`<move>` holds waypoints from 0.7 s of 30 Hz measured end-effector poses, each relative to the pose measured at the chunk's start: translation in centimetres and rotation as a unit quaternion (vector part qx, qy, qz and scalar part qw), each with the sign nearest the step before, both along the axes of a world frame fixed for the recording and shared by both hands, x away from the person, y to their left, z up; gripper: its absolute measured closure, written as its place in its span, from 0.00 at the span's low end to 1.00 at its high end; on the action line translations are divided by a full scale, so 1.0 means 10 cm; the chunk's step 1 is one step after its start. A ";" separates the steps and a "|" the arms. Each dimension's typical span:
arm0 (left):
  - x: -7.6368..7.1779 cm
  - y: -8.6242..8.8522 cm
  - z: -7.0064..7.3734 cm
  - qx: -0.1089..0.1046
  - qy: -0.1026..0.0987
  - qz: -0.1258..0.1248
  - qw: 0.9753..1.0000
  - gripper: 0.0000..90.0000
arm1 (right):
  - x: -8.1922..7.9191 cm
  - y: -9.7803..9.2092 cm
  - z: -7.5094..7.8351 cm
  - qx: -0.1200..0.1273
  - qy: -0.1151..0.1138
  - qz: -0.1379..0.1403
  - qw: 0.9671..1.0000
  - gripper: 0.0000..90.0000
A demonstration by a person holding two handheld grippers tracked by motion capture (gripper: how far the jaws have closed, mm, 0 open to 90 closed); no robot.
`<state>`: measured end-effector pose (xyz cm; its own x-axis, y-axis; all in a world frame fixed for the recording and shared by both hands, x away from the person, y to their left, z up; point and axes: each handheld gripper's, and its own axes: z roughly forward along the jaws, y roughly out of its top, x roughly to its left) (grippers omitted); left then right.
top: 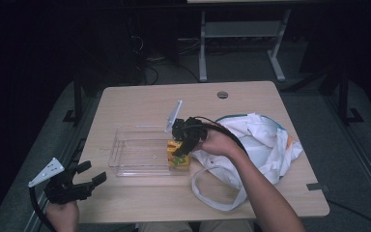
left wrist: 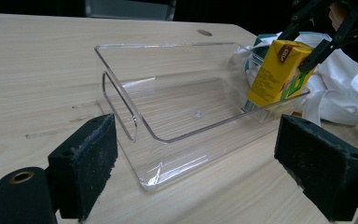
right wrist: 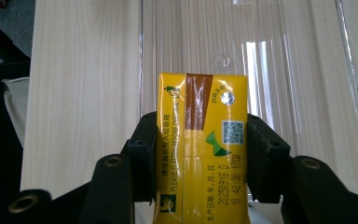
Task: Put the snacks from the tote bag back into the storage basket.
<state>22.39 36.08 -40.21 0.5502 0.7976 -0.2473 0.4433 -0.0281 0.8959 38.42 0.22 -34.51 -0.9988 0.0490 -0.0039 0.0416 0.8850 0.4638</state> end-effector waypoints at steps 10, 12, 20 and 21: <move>0.00 0.00 0.00 0.001 0.000 0.000 1.000 0.14 | 0.00 0.02 -0.08 -0.007 0.001 0.003 1.000 0.58; 0.00 0.00 0.00 0.000 -0.001 0.001 1.000 0.14 | 0.00 0.02 -0.09 -0.006 0.003 0.003 1.000 0.58; 0.00 0.00 0.00 0.000 -0.001 0.001 1.000 0.14 | -0.02 0.03 -0.14 -0.006 -0.002 0.007 1.000 0.57; 0.00 0.00 0.00 0.000 -0.001 0.001 1.000 0.14 | -0.02 0.03 -0.14 -0.006 -0.002 0.007 1.000 0.57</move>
